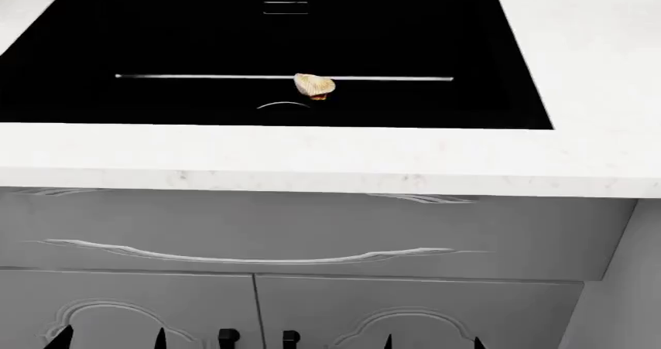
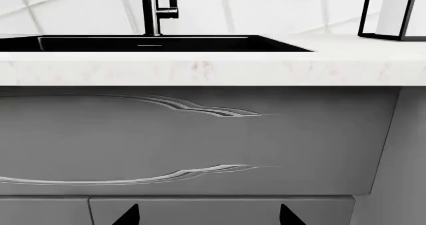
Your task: Turn on the sink faucet.
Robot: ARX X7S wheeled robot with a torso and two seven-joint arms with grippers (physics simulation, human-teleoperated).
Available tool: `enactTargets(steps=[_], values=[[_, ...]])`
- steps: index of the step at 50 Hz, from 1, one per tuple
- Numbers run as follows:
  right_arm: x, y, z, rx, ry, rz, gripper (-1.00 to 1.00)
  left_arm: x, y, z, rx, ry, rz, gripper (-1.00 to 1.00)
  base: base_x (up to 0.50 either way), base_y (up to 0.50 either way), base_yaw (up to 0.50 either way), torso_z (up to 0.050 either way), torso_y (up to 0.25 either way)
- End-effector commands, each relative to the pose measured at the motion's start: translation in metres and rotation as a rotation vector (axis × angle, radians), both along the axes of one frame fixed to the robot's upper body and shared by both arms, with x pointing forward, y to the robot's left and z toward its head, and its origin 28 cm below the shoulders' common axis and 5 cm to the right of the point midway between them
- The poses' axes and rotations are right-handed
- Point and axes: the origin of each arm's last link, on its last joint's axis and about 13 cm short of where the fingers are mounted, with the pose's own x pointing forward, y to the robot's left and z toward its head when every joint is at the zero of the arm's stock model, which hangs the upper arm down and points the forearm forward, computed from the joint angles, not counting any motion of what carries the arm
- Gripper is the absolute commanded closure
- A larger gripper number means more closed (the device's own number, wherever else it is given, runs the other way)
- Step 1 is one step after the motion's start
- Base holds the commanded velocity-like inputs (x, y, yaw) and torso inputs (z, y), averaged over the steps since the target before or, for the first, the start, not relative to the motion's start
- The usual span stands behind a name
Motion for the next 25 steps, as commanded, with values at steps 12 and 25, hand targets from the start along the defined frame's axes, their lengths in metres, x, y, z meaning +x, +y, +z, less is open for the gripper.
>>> enactTargets(steps=[12,25], values=[[-0.0018,0.0027,0.0016,-0.022,-0.009,0.027,-1.0,-0.0028,0.0022,-0.0002,0.035,-0.012,0.002,-1.0,0.0,0.0,0.0,0.0,0.0],[-0.0017,0.003,0.0005,-0.011,-0.003,0.027,-1.0,-0.0011,0.0019,0.0002,0.027,-0.032,0.021,-1.0,0.0,0.0,0.0,0.0,0.0]])
